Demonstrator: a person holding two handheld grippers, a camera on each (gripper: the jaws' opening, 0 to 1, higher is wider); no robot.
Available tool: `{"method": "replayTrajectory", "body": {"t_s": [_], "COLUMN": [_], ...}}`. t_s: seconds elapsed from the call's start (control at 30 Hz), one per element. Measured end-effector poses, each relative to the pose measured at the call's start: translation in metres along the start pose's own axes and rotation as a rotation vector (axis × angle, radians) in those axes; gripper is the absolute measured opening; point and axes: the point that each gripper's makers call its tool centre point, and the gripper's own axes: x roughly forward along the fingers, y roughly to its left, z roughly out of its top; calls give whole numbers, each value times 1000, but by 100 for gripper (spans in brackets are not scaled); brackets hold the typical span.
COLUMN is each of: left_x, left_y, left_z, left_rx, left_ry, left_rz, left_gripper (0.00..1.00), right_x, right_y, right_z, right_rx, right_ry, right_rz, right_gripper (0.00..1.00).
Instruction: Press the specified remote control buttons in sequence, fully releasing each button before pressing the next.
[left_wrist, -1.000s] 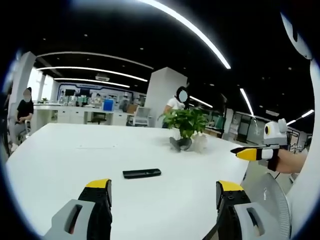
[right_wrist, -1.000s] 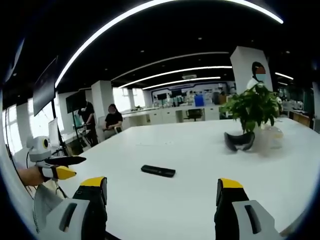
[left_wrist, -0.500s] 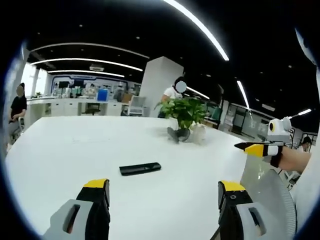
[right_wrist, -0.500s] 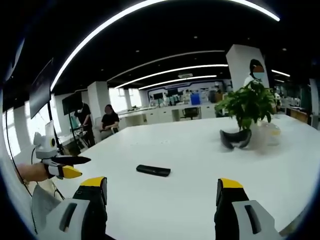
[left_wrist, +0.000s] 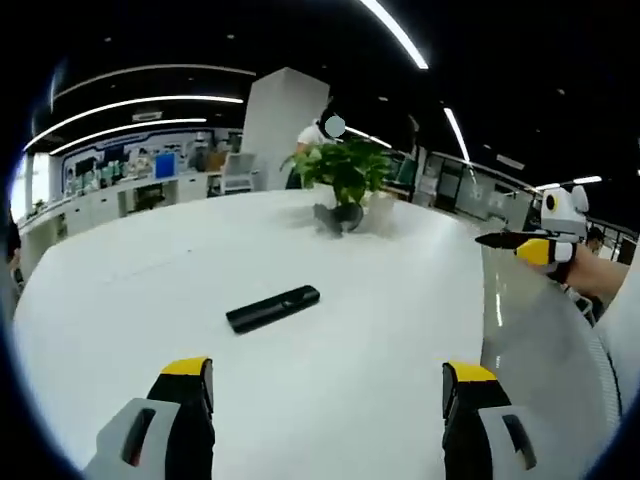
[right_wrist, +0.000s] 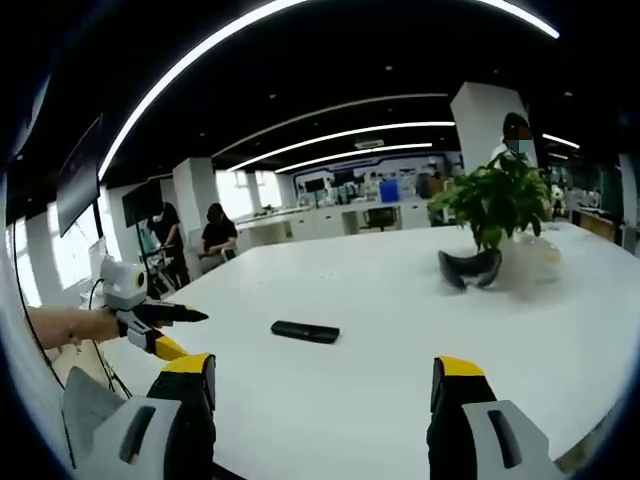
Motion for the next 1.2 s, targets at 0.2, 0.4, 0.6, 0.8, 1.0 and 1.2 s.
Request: {"method": "replayTrajectory", "body": {"t_s": [0.2,0.4,0.6,0.8,1.0,1.2], "left_x": [18,38,60,77,97,115], "left_y": [18,23,42,62,70,73], "left_z": [-9,-14,-8,-15,-11,-5], "left_rx": [70,34,-104,25,88,173], "left_ry": [123,236,269,379,425,481], "left_rz": [-59,-165,-186,-152,-155,-171], "left_gripper": [99,100,99,96,94,93], "right_x": [-6,-9,-16,-22,-27,-29], "right_y": [-3,-1,-3,-3,-6,-11], "right_z": [-2,0,-4,-11,-16,-19], "right_rx": [10,10,-18,-10,-3,14], "right_ry": [5,12,21,32,47,49], "right_rz": [-14,-7,-24,-44,-67,-91], "right_gripper": [87,87,87,87,84,82]}}
